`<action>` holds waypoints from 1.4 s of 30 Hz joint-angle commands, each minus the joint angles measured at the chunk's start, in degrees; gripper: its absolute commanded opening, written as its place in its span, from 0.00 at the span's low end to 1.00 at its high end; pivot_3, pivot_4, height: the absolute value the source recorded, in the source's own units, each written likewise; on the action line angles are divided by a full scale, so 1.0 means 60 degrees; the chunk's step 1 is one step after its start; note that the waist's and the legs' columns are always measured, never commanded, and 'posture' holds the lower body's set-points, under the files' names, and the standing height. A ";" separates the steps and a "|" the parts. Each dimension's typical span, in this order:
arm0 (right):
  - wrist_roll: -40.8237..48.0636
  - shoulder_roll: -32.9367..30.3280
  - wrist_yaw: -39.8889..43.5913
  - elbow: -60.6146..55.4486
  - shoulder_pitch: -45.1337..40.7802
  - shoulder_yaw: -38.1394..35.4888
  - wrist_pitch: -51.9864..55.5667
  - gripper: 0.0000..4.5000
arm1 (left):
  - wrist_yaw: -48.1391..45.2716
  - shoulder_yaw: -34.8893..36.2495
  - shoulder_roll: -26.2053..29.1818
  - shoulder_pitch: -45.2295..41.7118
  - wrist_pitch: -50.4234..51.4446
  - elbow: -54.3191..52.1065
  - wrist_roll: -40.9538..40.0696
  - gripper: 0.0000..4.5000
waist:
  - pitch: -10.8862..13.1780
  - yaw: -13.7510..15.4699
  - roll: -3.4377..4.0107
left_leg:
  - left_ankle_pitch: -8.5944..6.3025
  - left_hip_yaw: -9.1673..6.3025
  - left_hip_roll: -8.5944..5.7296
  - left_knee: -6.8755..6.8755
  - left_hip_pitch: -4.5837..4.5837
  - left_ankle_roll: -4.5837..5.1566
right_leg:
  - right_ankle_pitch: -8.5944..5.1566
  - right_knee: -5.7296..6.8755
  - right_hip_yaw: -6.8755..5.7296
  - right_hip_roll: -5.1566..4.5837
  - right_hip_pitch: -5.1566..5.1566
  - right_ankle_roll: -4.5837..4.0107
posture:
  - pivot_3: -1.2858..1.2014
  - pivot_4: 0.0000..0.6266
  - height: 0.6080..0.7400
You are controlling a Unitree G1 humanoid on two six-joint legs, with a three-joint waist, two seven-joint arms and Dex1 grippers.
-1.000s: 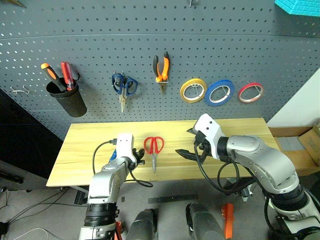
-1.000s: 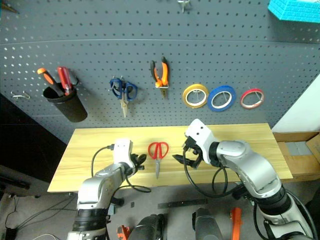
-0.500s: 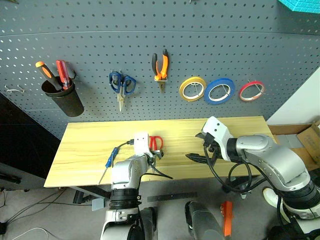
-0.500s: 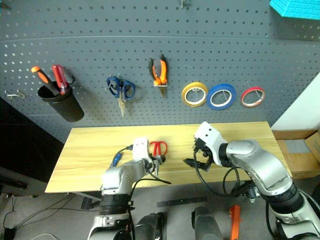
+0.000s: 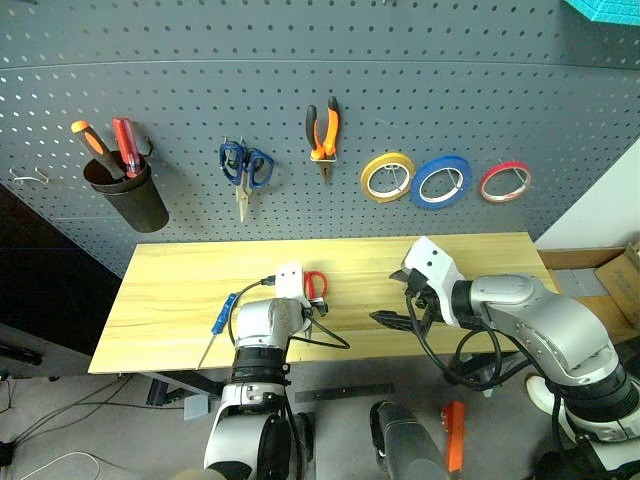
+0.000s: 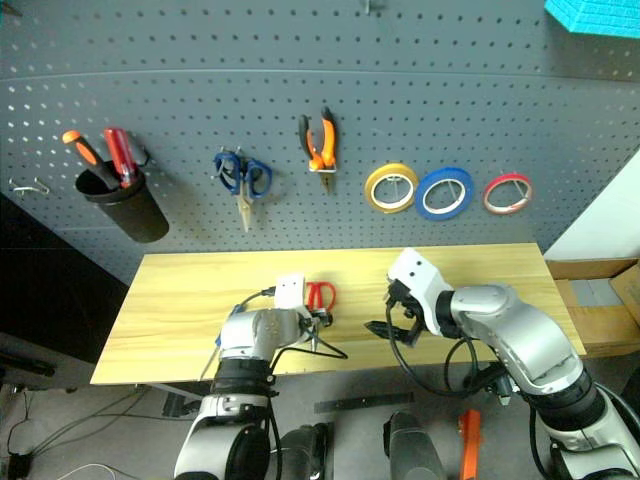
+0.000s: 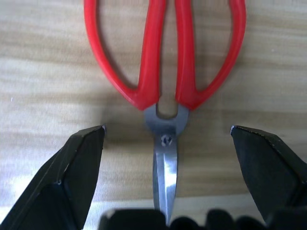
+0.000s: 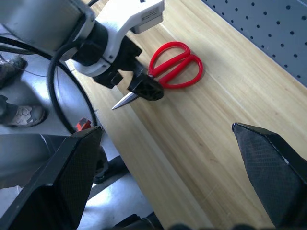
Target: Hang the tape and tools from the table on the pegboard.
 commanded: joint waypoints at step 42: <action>0.0554 0.0264 -0.0563 -0.0676 -0.1005 -0.0831 -0.0222 1.00 | -0.3702 -0.1630 0.4303 0.4081 -0.6357 -0.5694 0.0970 0.01 | 0.0049 -0.0115 0.0047 | -0.0009 0.0019 0.0013 -0.0014 -0.0008 -0.0001 | 0.0003 -0.0010 0.0036 -0.0035 -0.0030 -0.0004 | 0.43 0.35 1.00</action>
